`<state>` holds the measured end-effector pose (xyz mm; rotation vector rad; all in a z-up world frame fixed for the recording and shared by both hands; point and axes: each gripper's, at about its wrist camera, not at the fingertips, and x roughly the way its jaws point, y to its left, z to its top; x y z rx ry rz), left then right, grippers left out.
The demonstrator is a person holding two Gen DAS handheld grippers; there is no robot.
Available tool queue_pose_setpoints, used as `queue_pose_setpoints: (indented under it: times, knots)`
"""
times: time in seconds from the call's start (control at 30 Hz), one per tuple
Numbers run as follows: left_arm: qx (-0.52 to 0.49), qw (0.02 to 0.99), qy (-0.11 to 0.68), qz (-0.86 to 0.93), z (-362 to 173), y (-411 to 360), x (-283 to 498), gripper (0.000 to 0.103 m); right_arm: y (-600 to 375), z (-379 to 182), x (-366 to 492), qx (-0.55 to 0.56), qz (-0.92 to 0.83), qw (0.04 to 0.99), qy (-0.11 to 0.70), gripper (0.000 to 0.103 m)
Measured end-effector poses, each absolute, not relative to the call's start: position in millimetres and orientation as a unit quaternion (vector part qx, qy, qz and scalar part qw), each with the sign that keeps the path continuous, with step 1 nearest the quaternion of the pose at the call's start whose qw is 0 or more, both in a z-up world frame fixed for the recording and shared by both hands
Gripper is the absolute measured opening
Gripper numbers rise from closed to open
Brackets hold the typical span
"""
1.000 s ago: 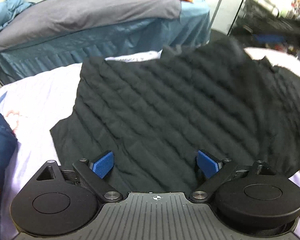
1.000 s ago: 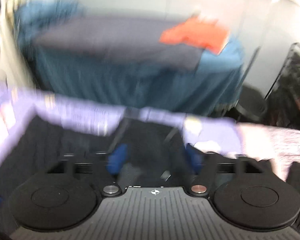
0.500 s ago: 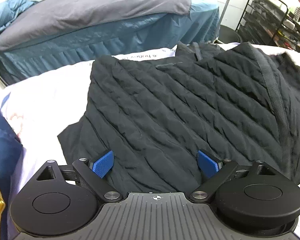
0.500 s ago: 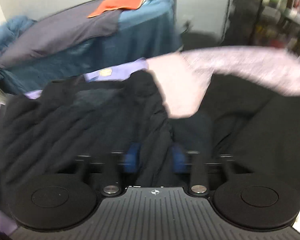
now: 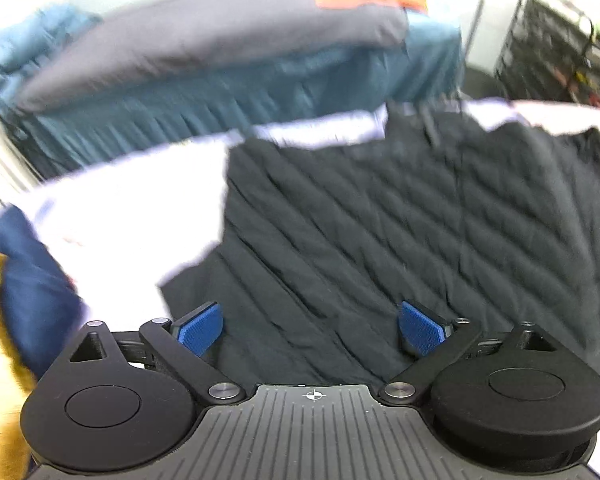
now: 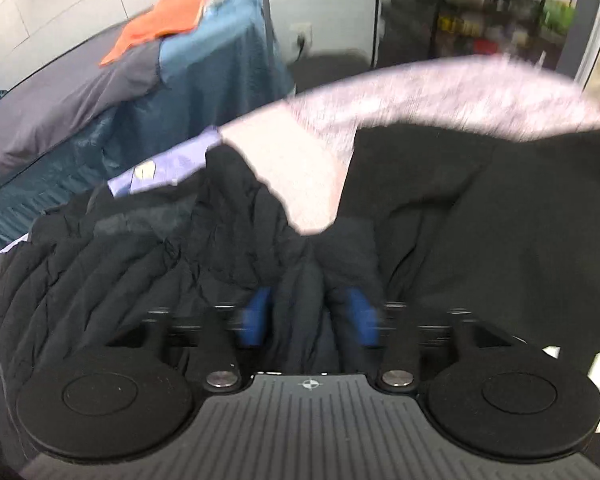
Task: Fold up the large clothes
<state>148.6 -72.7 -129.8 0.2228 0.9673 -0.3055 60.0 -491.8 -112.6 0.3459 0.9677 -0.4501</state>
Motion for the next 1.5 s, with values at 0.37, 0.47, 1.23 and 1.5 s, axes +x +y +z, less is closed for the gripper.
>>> queue_pose_setpoints:
  times: [0.37,0.47,1.23,1.5]
  knots:
    - [0.138,0.837,0.508,-0.148,-166,-89,123,0.103,-392,-94,25,0.075,-0.013,0.888,0.453,0.089]
    - [0.129,0.833,0.514,-0.155,-173,-82,132,0.103,-370,-120,38,0.048,-0.029,0.865,0.499,0.093]
    - [0.097,0.812,0.554,-0.156,-195,-76,157,0.103,-375,-176,86,0.03,-0.09,0.815,0.572,0.103]
    - [0.064,0.83,0.53,-0.157,-160,-54,138,0.103,-371,-162,72,0.028,-0.078,0.818,0.57,0.103]
